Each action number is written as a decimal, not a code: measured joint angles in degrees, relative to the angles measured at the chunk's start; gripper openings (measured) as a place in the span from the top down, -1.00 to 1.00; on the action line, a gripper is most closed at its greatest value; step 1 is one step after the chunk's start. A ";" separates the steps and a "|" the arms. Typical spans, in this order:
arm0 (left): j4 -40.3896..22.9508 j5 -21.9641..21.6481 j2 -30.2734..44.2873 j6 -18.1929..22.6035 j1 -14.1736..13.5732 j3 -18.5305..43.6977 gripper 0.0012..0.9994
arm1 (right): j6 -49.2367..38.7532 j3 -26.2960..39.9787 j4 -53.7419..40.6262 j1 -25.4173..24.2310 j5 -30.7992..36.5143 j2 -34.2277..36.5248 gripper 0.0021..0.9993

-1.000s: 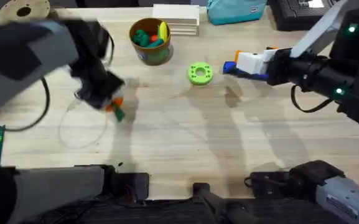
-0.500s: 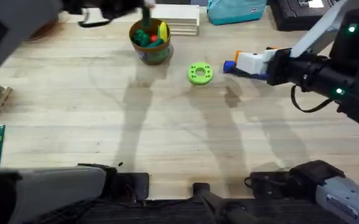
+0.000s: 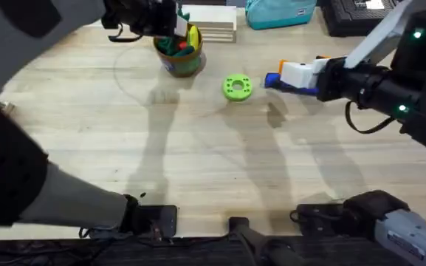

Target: Pick up the gripper from the table and insert it into the empty holder that is missing its gripper. Then pick up a screw, insert it into the mounting hole, and use the screwdriver to tighten it. Finally, clean up the table by picking up the vegetable and placing it into the bucket.

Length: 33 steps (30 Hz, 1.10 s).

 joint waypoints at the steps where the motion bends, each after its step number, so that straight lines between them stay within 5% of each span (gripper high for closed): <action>1: -0.01 0.00 0.71 0.18 0.00 0.00 0.97 | 0.00 0.00 0.00 0.00 0.00 0.00 -0.75; 6: -0.02 0.02 3.54 0.67 0.00 0.00 0.96 | 0.00 0.00 0.00 0.00 0.00 0.00 -0.75; 8: 0.12 -0.02 3.74 0.93 0.01 0.00 0.80 | 0.00 0.00 0.00 0.00 0.00 0.00 -0.75; 11: 0.36 0.02 3.74 1.14 0.07 0.00 0.02 | 0.00 0.00 0.00 0.00 0.00 0.00 -0.75; 12: 0.64 0.02 3.74 0.96 0.07 0.00 -0.89 | 0.00 0.00 -0.02 0.00 0.00 0.00 -0.75; 26: -4.49 0.02 -3.74 1.06 0.07 2.70 -0.97 | 0.00 1.24 -9.08 0.00 0.00 -0.79 -0.75; 33: -18.11 0.04 -17.81 1.65 0.07 4.08 -0.97 | -0.91 11.92 -25.60 0.00 -0.02 -4.20 -0.75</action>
